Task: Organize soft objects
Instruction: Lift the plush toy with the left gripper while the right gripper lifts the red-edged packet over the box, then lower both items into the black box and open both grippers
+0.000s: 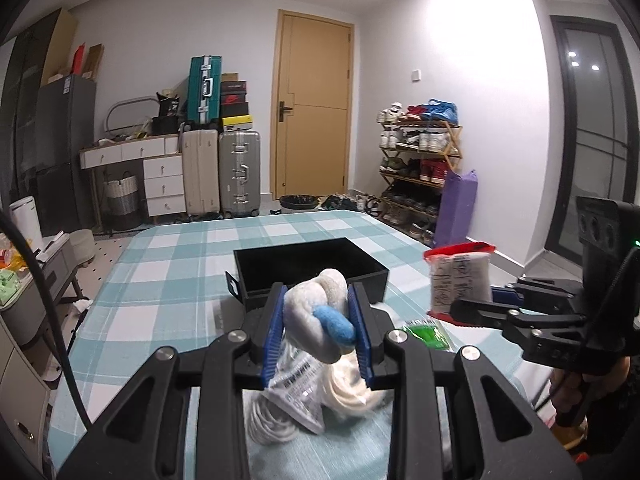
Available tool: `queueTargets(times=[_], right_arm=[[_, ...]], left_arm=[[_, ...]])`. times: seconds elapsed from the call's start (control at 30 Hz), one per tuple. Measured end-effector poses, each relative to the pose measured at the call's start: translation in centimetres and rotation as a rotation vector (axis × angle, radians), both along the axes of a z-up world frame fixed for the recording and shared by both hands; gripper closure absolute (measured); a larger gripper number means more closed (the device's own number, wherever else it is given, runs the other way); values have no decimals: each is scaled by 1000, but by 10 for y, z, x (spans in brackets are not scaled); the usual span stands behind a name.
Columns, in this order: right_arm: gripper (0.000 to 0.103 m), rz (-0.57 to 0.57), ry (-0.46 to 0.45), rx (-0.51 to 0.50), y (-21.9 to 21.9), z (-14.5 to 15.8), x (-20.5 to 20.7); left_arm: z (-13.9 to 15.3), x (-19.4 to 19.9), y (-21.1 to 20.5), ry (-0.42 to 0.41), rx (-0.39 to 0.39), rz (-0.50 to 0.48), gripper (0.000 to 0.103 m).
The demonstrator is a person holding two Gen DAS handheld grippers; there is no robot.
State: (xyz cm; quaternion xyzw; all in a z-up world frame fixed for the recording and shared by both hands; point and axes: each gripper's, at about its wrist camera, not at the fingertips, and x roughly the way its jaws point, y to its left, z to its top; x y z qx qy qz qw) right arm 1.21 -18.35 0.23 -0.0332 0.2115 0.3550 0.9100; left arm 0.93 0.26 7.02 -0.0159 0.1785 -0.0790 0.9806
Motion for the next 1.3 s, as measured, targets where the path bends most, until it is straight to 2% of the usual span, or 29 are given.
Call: queueTargets(times=[0.43,0.73,1.3], right_arm=[[81,30,-13,46,8,31,30],[81,33,17,50,21,36,69],[81,-19,137,-31,42,8,131]], left_arm=[[18,44,22,1,-15,72,73],[17,74,29,29,-30,89,73],[-11,139,20,164,-21,79,73]])
